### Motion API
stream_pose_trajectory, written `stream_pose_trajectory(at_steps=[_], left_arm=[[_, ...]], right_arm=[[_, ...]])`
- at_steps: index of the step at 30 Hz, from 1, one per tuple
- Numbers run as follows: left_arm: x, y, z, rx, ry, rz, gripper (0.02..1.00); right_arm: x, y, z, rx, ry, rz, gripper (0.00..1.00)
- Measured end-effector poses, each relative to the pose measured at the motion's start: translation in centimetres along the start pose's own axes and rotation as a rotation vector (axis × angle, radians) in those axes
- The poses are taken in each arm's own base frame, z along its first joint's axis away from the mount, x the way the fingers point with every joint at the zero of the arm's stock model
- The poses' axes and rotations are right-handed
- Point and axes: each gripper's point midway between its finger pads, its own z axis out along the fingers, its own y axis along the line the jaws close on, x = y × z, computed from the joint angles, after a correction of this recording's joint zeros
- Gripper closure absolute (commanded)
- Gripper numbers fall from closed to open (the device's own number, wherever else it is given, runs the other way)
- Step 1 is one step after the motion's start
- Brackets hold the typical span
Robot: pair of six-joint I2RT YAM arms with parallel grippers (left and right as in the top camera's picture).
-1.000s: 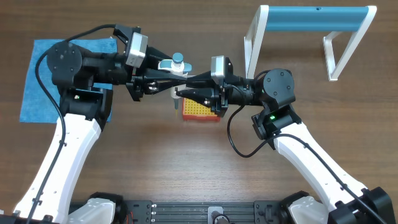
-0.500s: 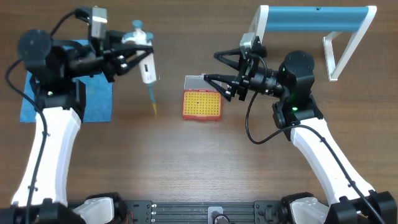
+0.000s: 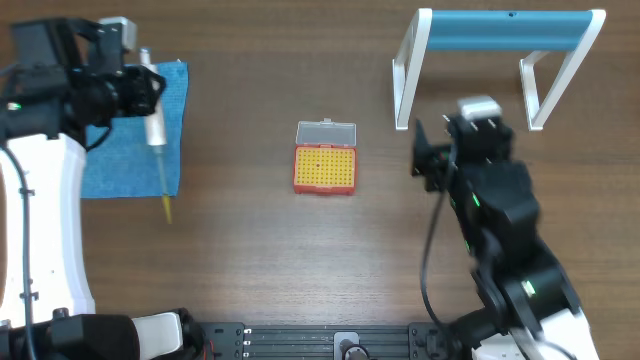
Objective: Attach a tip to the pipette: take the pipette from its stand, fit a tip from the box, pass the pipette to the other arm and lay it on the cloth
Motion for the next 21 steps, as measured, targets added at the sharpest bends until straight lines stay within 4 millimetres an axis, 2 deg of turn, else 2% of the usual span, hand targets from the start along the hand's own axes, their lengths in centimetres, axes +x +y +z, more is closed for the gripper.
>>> stream_pose_trajectory(at_steps=[1, 2, 3, 4, 7, 10, 11, 12, 14, 16, 17, 19, 21], left_arm=[[-0.6, 1.5, -0.7, -0.036, 0.026, 0.003, 0.993], [-0.4, 2.6, -0.3, -0.056, 0.070, -0.002, 0.993], [0.1, 3.7, 0.5, -0.073, 0.123, -0.001, 0.993], [0.3, 5.4, 2.5, -0.095, 0.185, 0.008, 0.993], [1.7, 7.6, 5.8, -0.123, 0.289, 0.041, 0.996], [3.5, 9.8, 8.8, -0.158, 0.386, 0.050, 0.996], [4.8, 10.8, 10.6, -0.161, 0.440, 0.044, 0.993], [5.1, 11.1, 11.3, -0.163, 0.450, 0.041, 0.993], [5.1, 12.1, 13.2, -0.173, 0.444, 0.046, 0.996], [3.8, 12.7, 14.0, -0.192, 0.389, 0.055, 0.993], [2.7, 12.9, 14.3, -0.208, 0.344, 0.056, 0.993], [1.9, 13.0, 14.8, -0.216, 0.314, 0.054, 0.993], [3.2, 13.3, 16.6, -0.209, 0.353, 0.034, 0.993]], right_arm=[[-0.2, -1.1, -2.6, 0.047, -0.024, -0.013, 0.143], [-0.1, -1.9, -4.2, 0.074, -0.029, -0.021, 0.137], [0.8, -2.6, -5.6, 0.097, -0.017, -0.036, 0.126], [1.0, -3.8, -7.8, 0.133, -0.039, -0.037, 0.121], [3.6, -6.3, -11.5, 0.184, -0.029, -0.055, 0.121], [4.3, -7.5, -13.6, 0.198, -0.062, -0.036, 0.121], [4.3, -7.7, -14.0, 0.197, -0.076, -0.028, 0.121], [5.3, -7.8, -14.3, 0.196, -0.050, -0.041, 0.121], [6.6, -8.1, -15.1, 0.182, -0.042, -0.018, 0.077], [7.1, -8.2, -15.9, 0.168, -0.078, 0.015, 0.077], [7.7, -8.2, -15.7, 0.168, -0.067, 0.011, 0.077], [8.7, -7.5, -14.2, 0.162, -0.050, 0.019, 0.077], [9.0, -6.2, -11.8, 0.151, -0.084, 0.051, 0.077]])
